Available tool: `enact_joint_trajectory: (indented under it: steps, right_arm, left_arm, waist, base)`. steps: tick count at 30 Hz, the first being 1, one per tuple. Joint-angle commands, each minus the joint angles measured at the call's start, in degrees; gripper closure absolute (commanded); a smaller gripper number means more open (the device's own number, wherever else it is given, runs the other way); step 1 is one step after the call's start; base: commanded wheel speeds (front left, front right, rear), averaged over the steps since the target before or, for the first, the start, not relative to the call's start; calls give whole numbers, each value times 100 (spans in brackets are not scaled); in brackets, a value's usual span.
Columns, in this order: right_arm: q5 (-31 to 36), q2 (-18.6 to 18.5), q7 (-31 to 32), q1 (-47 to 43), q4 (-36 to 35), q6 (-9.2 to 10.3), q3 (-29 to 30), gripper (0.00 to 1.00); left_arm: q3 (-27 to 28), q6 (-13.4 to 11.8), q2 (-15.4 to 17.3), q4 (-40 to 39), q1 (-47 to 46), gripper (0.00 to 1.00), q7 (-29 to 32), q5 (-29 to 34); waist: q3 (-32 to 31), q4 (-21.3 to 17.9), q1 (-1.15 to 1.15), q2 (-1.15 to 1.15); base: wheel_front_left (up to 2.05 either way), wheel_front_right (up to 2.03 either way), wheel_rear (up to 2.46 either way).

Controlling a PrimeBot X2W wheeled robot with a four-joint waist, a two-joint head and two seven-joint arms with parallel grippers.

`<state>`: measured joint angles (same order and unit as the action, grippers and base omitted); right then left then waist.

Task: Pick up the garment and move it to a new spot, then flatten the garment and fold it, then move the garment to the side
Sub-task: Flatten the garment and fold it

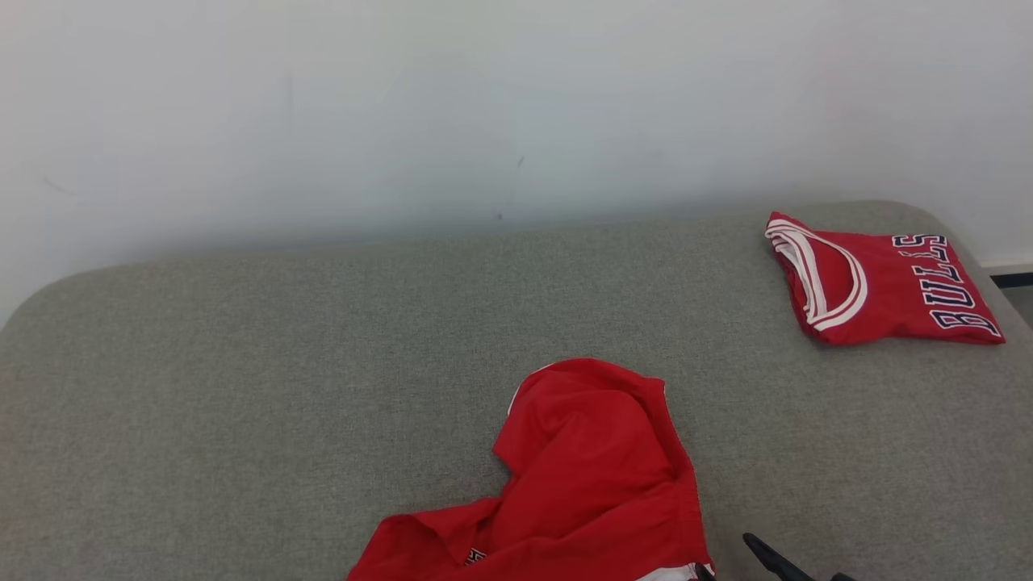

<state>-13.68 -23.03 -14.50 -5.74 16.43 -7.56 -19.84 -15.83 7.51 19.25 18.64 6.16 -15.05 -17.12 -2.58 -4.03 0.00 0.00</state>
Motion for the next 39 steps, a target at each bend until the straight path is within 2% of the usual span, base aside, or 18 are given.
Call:
enact_joint_trajectory:
  steps: [1, 11, 22, 23, 24, 25, 32, 39]
  right_arm:
    - [-92, -52, 9, 168, 133, 13, -180, 0]
    - [-409, -246, -22, 780, 707, 13, -1035, 0]
    - [-623, -346, -66, 1208, 970, 13, -1589, 0]
    - [-659, -345, -67, 1233, 993, 13, -1638, 0]
    - [-664, -348, -68, 1271, 1018, 13, -1670, 52]
    - [-677, -342, -69, 1313, 1031, 13, -1710, 100]
    - [-887, -361, -68, 1381, 1094, 13, -1963, 100]
    - [-1110, -555, -70, 1492, 508, 13, -2045, 100]
  left_arm:
    - [-283, -10, 115, 232, -193, 0, -15, -136]
    - [-1495, -8, 430, 1172, -1036, 0, -15, -808]
    - [-2199, -7, 493, 1671, -1583, 0, -15, -1314]
    - [-2254, -7, 468, 1739, -1596, 6, -15, -1408]
    - [-2331, -6, 458, 1795, -1616, 64, -14, -1456]
    - [-2392, -5, 468, 1844, -1652, 100, -14, -1503]
    - [-2353, -6, 454, 1711, -1605, 100, -12, -1719]
    - [-1963, -7, 642, 985, -1447, 100, -16, -1562]
  waist:
    - [109, -38, 0, 0]
    - [269, -60, 0, 0]
    - [385, -114, 0, 0]
    - [403, -121, 0, 0]
    - [419, -125, 0, 0]
    - [430, -132, 0, 0]
    - [353, -127, 0, 0]
    - [179, -102, 0, 0]
  base:
    - [0, 0, 0]
    - [0, 0, 0]
    - [0, 0, 0]
    - [0, 0, 0]
    - [0, 0, 0]
    - [0, 0, 0]
    - [0, 0, 0]
    - [0, 0, 0]
